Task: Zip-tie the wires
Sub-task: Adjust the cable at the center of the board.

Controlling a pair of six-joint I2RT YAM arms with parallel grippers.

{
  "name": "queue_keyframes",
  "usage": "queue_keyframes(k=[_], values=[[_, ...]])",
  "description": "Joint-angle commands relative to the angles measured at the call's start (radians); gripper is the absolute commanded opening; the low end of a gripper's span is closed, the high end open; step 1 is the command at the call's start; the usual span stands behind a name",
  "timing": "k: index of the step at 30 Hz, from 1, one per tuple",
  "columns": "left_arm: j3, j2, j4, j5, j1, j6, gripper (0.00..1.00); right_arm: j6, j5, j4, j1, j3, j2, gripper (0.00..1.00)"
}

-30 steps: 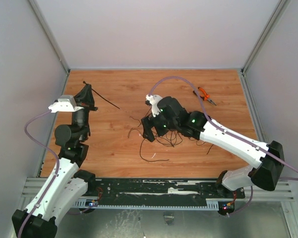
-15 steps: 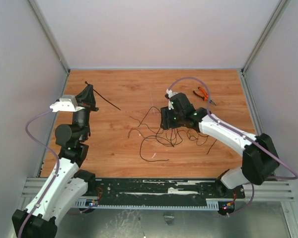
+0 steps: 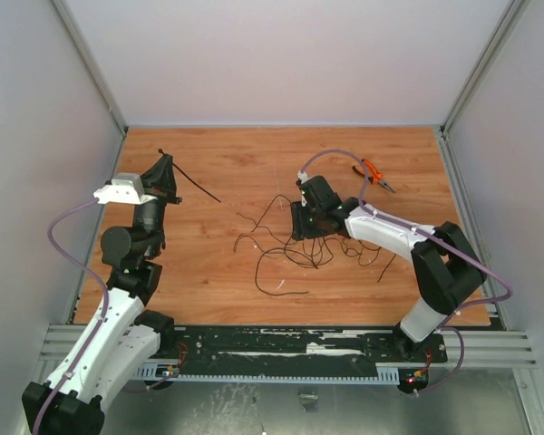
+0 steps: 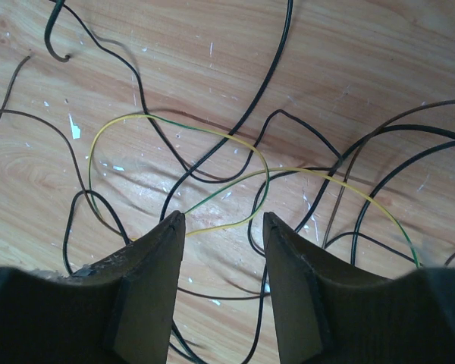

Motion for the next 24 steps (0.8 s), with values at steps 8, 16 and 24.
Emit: queue_keyframes(k=[8,16,24], values=[[-0.001,-0.006,0.012,0.018,0.008,0.011,0.0,0.026,0.035,0.06,-0.007,-0.031,0.058,0.44],[-0.001,0.002,0.017,0.019,0.008,0.011,0.0,0.023,0.017,0.076,-0.006,-0.05,0.066,0.29],[0.006,0.008,0.02,0.022,0.008,0.011,0.0,0.017,0.013,0.079,-0.006,-0.058,0.072,0.15]])
